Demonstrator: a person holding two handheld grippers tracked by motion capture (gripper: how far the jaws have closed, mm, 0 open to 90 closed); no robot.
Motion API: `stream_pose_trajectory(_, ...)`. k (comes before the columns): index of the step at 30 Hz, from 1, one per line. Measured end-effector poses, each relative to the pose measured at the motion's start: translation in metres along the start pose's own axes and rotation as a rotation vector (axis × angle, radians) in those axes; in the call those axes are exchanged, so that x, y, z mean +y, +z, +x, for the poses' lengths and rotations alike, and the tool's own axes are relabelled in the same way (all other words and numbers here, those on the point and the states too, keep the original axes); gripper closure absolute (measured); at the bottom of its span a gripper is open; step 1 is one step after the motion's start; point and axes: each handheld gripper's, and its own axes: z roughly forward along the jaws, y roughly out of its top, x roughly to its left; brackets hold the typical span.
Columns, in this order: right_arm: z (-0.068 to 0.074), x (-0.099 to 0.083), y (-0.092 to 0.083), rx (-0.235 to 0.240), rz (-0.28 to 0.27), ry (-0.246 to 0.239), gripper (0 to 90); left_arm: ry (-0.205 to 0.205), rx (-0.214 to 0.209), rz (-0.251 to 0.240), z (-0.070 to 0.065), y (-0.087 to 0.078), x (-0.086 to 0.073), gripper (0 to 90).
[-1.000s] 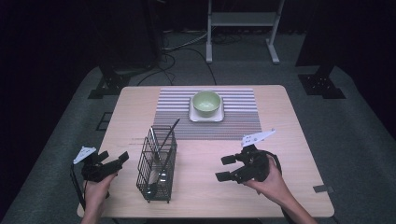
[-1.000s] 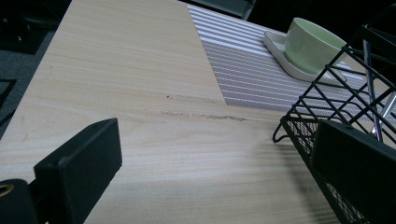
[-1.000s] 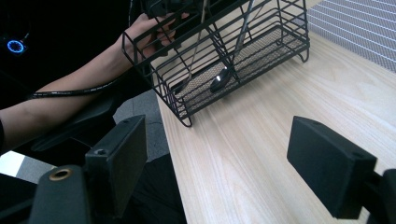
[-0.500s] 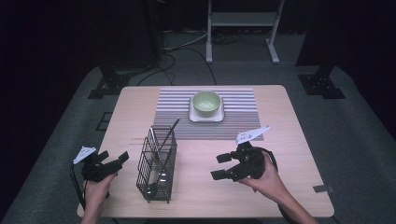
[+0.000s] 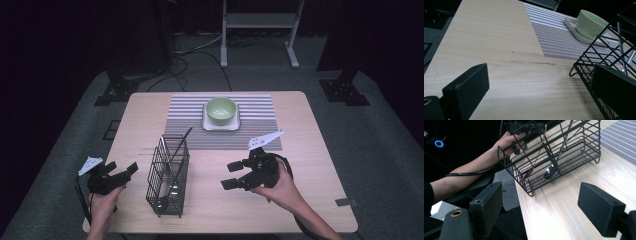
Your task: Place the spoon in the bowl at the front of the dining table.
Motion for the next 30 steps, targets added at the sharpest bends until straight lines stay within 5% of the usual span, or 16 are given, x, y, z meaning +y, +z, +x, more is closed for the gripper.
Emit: stream_pose_trajectory(30, -0.001, 0.041, 0.023, 0.035, 0.050, 0.011, 19.4, 0.002, -0.004, 0.001, 0.000, 0.000, 0.000, 1.0)
